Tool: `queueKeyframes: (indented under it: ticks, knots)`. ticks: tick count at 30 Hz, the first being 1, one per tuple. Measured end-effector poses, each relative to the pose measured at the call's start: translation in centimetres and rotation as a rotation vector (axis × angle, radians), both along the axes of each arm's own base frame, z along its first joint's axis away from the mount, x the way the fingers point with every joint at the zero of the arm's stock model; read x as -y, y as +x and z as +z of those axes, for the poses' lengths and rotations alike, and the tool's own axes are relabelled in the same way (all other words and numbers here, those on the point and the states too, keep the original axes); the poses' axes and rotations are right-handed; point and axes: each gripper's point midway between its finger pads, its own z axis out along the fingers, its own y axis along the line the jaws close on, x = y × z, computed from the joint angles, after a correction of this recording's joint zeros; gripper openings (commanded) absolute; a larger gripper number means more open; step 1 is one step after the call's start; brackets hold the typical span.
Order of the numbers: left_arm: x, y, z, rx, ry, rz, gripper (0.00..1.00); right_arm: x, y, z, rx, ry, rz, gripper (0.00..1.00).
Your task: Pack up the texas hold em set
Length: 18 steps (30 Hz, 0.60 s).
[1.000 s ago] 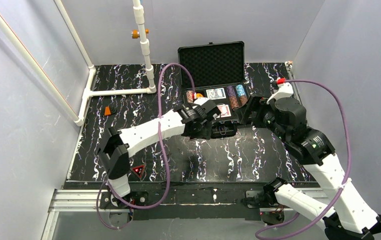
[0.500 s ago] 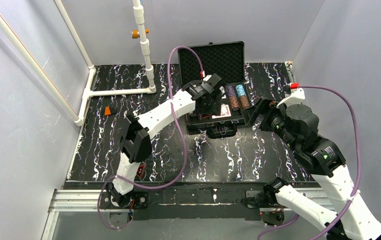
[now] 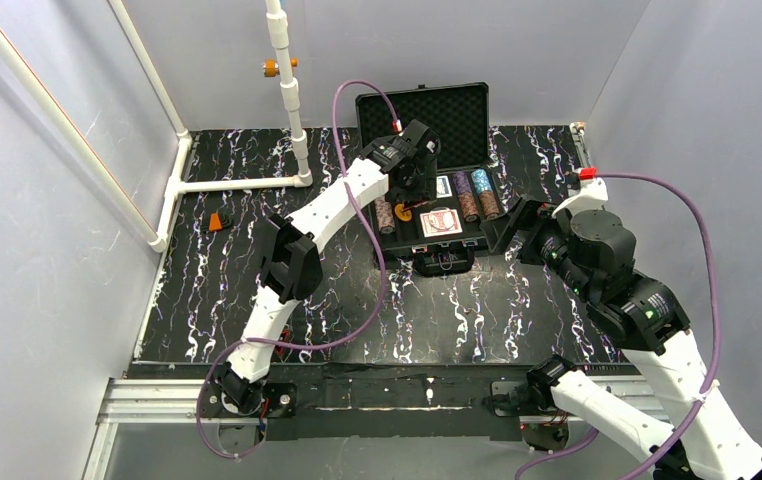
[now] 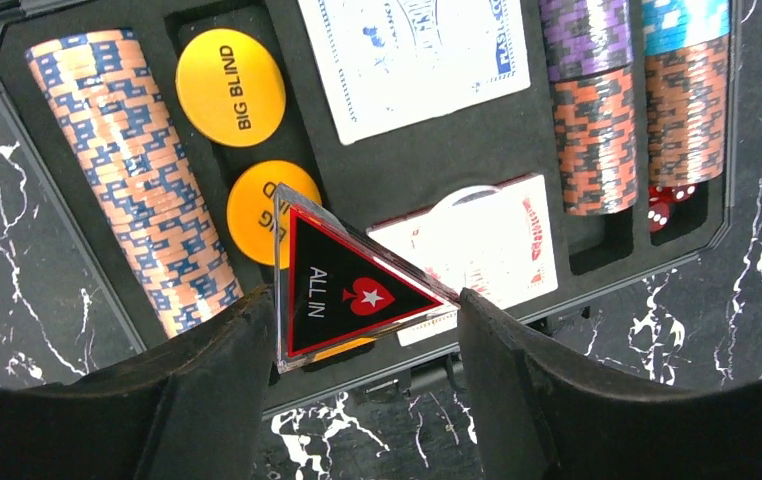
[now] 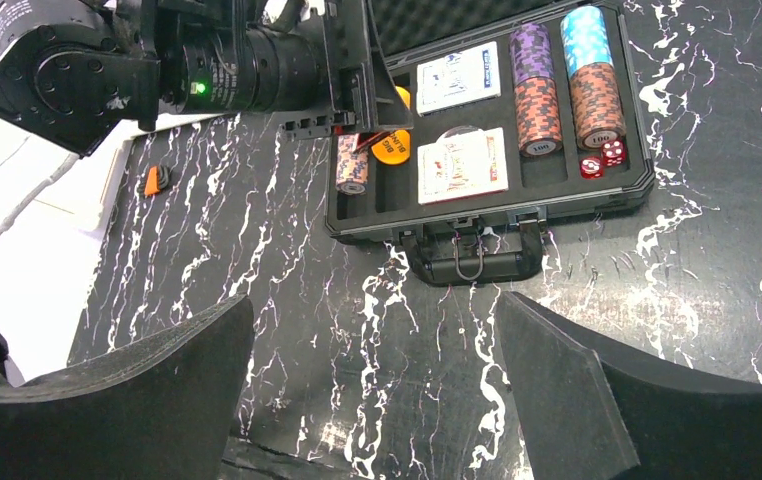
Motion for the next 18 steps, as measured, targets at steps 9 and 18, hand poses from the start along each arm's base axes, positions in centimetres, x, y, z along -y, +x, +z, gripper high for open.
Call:
queueKeyframes:
  ticks: [9,18]
  knots:
    - [1.9,2.7,0.6,0.043,-0.116,-0.014,0.42,-0.2,0.1,-0.7,-0.017,-0.008,0.008,0.99]
    - [3.9,5.5,-1.4,0.043,-0.226,0.003,0.42,-0.3,0.0,-0.7,-0.018,-0.007,0.011,0.98]
